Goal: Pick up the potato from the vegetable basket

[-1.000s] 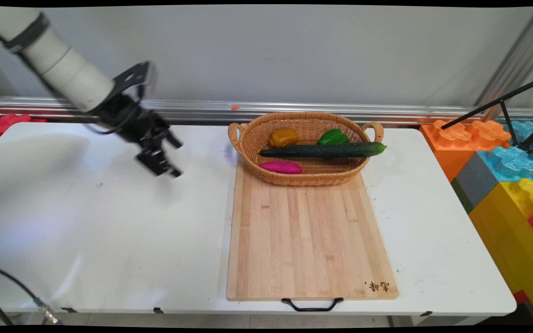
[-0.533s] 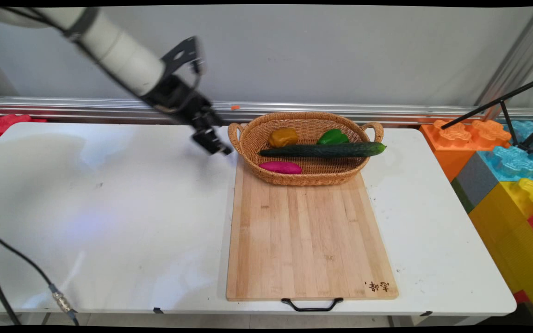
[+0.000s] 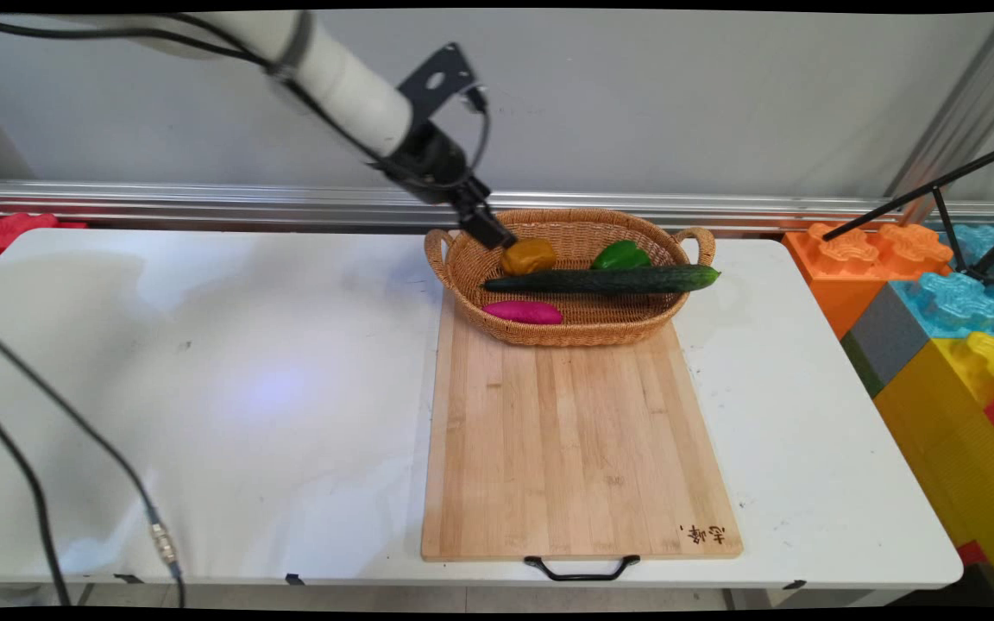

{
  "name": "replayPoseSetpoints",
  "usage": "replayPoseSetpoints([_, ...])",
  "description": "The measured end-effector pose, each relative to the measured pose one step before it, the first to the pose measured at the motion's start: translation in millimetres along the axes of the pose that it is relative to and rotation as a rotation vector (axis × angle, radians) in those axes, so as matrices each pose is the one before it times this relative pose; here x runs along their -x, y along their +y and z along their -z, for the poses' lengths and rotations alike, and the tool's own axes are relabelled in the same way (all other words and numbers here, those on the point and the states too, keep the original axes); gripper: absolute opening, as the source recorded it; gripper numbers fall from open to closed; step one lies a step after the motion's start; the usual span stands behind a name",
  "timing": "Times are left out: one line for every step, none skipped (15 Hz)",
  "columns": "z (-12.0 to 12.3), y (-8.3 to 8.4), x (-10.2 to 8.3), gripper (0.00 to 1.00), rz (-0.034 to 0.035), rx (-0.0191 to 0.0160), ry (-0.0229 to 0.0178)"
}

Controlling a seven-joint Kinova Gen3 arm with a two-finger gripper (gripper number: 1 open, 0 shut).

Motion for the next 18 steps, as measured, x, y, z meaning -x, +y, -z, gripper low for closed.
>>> replayPoseSetpoints([-11.04,-0.64,-6.03,1.00,0.01044,-0.01256,0.00061])
replayPoseSetpoints([-10.48,-0.99,-4.31,1.00,0.01083,-0.01293,-0.00208])
replayPoseSetpoints([-12.21,-0.72,-3.08,1.00,0.01151,-0.01030,-0.00683])
replayPoseSetpoints([-10.29,0.06,-2.02,1.00,0.00915,-0.00581,-0.00696])
replayPoseSetpoints([-6.83,0.37,-1.39,1.00,0.00482,-0.00214,-0.00473])
replayPoseSetpoints([-11.87,0.60,-2.36,1.00,0.00736,-0.00352,-0.00812])
replayPoseSetpoints([-9.23,0.24,-1.82,1.00,0.00614,-0.00427,-0.00546])
replayPoseSetpoints([-11.75,-0.15,-2.34,1.00,0.00685,-0.00791,-0.00710])
replayPoseSetpoints([-6.85,-0.32,-1.24,1.00,0.00326,-0.00461,-0.00478])
replayPoseSetpoints([-5.32,-0.36,-0.58,1.00,0.00294,-0.00391,-0.00445])
replayPoseSetpoints([-7.17,-0.63,-0.25,1.00,0.00474,-0.00493,-0.00750])
replayPoseSetpoints([-4.76,-0.10,0.16,1.00,0.00305,-0.00172,-0.00611])
replayPoseSetpoints([-6.88,-0.04,0.30,1.00,0.00412,-0.00184,-0.00893])
replayPoseSetpoints([-4.24,-0.06,0.40,1.00,0.00211,-0.00128,-0.00588])
replayPoseSetpoints([-5.89,-0.25,0.60,1.00,0.00308,-0.00214,-0.00791])
replayPoseSetpoints([-4.75,-0.24,0.37,1.00,0.00222,-0.00170,-0.00608])
replayPoseSetpoints([-4.60,-0.23,0.10,1.00,0.00139,-0.00179,-0.00540])
replayPoseSetpoints([-4.17,-0.42,0.22,1.00,0.00178,-0.00210,-0.00486])
